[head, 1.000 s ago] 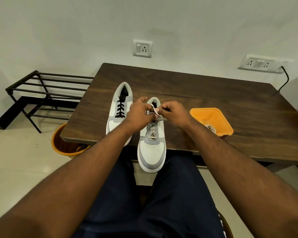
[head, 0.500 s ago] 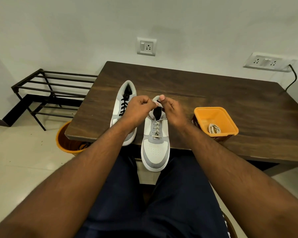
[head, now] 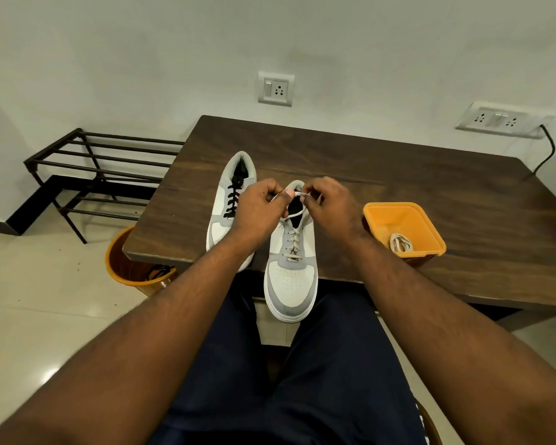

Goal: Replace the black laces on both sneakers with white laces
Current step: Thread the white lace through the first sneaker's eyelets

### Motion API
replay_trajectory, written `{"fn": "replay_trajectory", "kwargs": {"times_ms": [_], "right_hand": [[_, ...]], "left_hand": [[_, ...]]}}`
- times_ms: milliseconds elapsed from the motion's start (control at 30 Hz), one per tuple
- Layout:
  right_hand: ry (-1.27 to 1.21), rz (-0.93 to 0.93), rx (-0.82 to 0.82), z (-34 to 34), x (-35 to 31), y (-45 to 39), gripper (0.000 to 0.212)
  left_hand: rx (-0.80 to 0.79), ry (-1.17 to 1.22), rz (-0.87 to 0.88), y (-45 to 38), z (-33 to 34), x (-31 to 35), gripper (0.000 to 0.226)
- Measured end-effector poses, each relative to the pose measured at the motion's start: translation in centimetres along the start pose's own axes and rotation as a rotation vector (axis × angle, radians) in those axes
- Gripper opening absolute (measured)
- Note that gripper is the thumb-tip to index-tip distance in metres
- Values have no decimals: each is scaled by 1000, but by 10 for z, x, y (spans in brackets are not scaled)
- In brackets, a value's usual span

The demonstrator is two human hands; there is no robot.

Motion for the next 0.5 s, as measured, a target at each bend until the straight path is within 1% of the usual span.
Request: {"fn": "replay_trajectory", "kwargs": {"times_ms": [100,200,300,333,400,433,500], "right_hand": [[95,-34,48,0,-6,3,11],[40,-10,22,3,-1,4,22],[-48,55,-29,6,11,3,24],[-58,73,-48,5,15,2,28],[-44,94,-67,-1,25,2,37],[-36,101,-59,-8,31,4,38],[45,126,-4,-22,49,10,30]], "left_hand": [[8,-13,42,3,-1,-1,24],[1,-55,67,5,1,-1,23],[37,-111,62,7,-3,-4,23],[57,-124,52,8,-6,-6,23],[73,-180,21,8,-13,-12,20],[69,-228,-17,8,-18,-17,20],[68,-345,-146,10,-36,-36,19]]}}
Point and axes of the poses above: each hand's wrist, its own y-axis away from the middle knuckle, its own z-axis out of the palm, x = y × z, the point moved 7 cm from there along -y, towards the middle knuckle, and after that the axes turned 10 degrees about z, right-handed, at the moved point
